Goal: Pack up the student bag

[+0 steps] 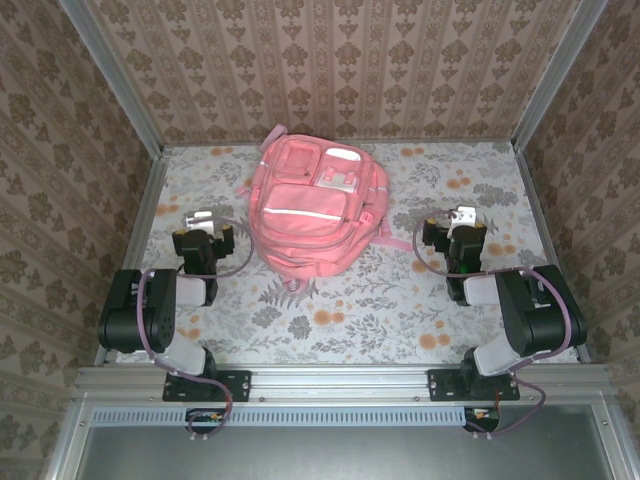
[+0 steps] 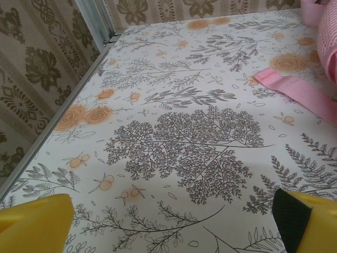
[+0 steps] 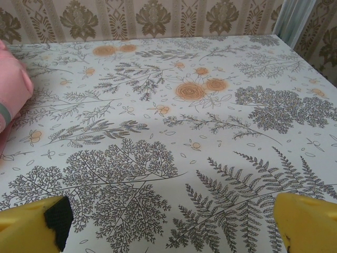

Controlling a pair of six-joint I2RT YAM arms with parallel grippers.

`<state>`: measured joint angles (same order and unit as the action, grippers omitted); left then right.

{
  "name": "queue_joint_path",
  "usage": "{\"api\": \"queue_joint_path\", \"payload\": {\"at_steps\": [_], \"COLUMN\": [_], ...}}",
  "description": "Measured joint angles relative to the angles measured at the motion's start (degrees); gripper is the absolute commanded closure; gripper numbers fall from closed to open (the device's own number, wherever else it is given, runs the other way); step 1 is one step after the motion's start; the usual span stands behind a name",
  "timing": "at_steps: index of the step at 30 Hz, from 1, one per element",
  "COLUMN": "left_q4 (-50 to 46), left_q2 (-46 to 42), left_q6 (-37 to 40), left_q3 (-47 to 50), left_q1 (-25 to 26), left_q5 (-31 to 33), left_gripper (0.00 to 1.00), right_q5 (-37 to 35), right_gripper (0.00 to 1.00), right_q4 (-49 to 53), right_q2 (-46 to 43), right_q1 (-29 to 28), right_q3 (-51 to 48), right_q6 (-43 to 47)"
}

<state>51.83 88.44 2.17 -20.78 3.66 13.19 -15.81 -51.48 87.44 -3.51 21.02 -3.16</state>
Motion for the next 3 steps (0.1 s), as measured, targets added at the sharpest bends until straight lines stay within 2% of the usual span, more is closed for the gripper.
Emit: {"api": "queue_joint_path", "payload": {"at_steps": [3], "left_q4": [0.0], "left_q2": [0.0], "left_q6": [0.0], "left_q3": [-0.1], "left_q1": [0.0], "left_q5": [-0.9], "left_gripper": [0.00], "right_q5": [0.0], "right_gripper": [0.00], "right_q4": [0.0], "right_q2": [0.0], "right_q1": [0.0], "right_q3": [0.0], "right_q6": [0.0]}}
